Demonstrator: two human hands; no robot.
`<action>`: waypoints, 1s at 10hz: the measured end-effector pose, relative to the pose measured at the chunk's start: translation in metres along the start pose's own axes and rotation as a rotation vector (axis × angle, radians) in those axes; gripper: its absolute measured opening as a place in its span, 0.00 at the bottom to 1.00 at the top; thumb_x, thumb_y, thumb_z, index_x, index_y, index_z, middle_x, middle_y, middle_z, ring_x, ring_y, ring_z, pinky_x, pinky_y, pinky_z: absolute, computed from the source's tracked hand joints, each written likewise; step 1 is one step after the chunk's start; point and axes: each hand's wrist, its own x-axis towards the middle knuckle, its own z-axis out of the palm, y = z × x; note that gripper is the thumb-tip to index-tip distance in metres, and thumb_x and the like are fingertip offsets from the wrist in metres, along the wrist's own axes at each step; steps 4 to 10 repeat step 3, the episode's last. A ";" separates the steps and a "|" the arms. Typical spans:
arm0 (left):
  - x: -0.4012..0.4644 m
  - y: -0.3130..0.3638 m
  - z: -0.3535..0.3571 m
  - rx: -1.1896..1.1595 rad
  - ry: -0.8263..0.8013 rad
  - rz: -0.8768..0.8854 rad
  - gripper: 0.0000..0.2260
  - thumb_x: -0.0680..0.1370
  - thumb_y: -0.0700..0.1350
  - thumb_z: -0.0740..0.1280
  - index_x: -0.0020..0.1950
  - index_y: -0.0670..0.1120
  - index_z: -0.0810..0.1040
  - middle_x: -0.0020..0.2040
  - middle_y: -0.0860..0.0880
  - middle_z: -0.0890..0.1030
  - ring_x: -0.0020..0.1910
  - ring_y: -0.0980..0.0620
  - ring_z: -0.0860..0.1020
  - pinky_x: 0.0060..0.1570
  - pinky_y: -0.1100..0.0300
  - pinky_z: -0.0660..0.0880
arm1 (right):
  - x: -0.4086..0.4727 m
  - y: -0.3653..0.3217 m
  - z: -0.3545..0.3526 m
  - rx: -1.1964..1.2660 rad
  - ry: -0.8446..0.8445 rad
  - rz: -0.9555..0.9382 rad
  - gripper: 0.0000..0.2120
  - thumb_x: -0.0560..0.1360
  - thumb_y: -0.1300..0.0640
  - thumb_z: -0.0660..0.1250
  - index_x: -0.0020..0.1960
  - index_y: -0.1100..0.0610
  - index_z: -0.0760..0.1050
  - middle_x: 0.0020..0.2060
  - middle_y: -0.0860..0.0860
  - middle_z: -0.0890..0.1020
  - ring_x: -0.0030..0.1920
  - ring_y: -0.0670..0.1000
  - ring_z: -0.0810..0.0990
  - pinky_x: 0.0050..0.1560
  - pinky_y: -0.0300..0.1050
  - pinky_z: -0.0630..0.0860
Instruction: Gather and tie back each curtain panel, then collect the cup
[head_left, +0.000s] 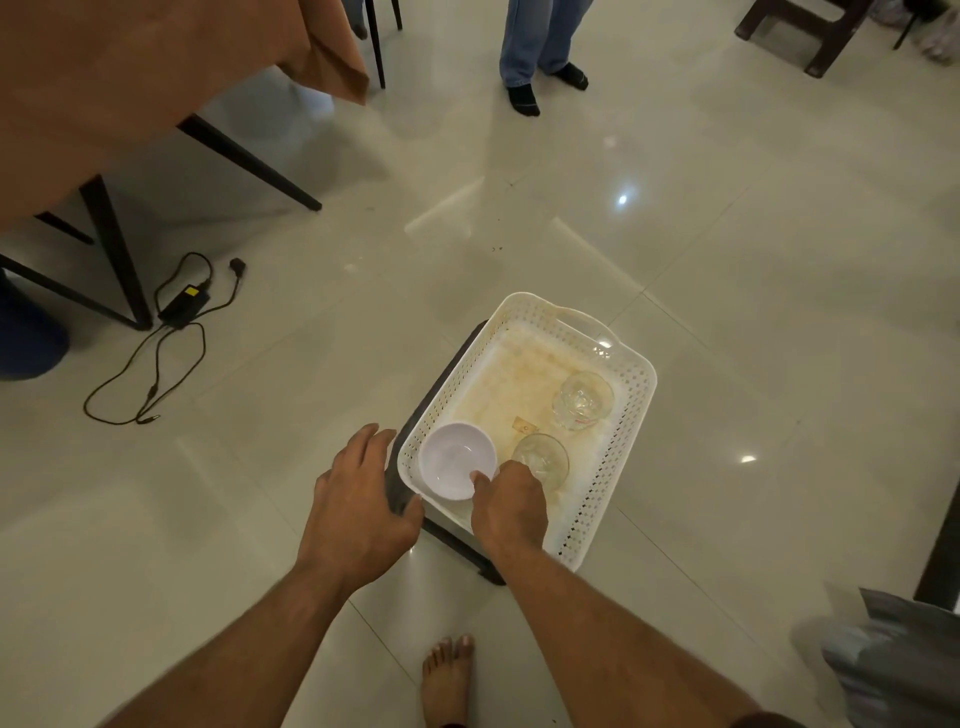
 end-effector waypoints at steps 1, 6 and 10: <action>0.001 -0.001 0.001 0.015 -0.019 -0.001 0.37 0.72 0.55 0.74 0.78 0.52 0.63 0.80 0.49 0.64 0.79 0.48 0.63 0.72 0.42 0.66 | -0.005 0.000 0.000 -0.013 0.015 -0.007 0.16 0.83 0.48 0.66 0.63 0.59 0.76 0.56 0.55 0.84 0.57 0.55 0.83 0.54 0.49 0.79; -0.003 0.011 -0.011 0.029 0.023 0.041 0.36 0.72 0.55 0.76 0.77 0.51 0.65 0.79 0.48 0.66 0.78 0.47 0.63 0.72 0.41 0.66 | -0.016 -0.001 -0.020 0.043 0.052 0.008 0.15 0.82 0.47 0.67 0.61 0.56 0.78 0.54 0.53 0.85 0.53 0.54 0.83 0.48 0.46 0.76; -0.003 0.011 -0.011 0.029 0.023 0.041 0.36 0.72 0.55 0.76 0.77 0.51 0.65 0.79 0.48 0.66 0.78 0.47 0.63 0.72 0.41 0.66 | -0.016 -0.001 -0.020 0.043 0.052 0.008 0.15 0.82 0.47 0.67 0.61 0.56 0.78 0.54 0.53 0.85 0.53 0.54 0.83 0.48 0.46 0.76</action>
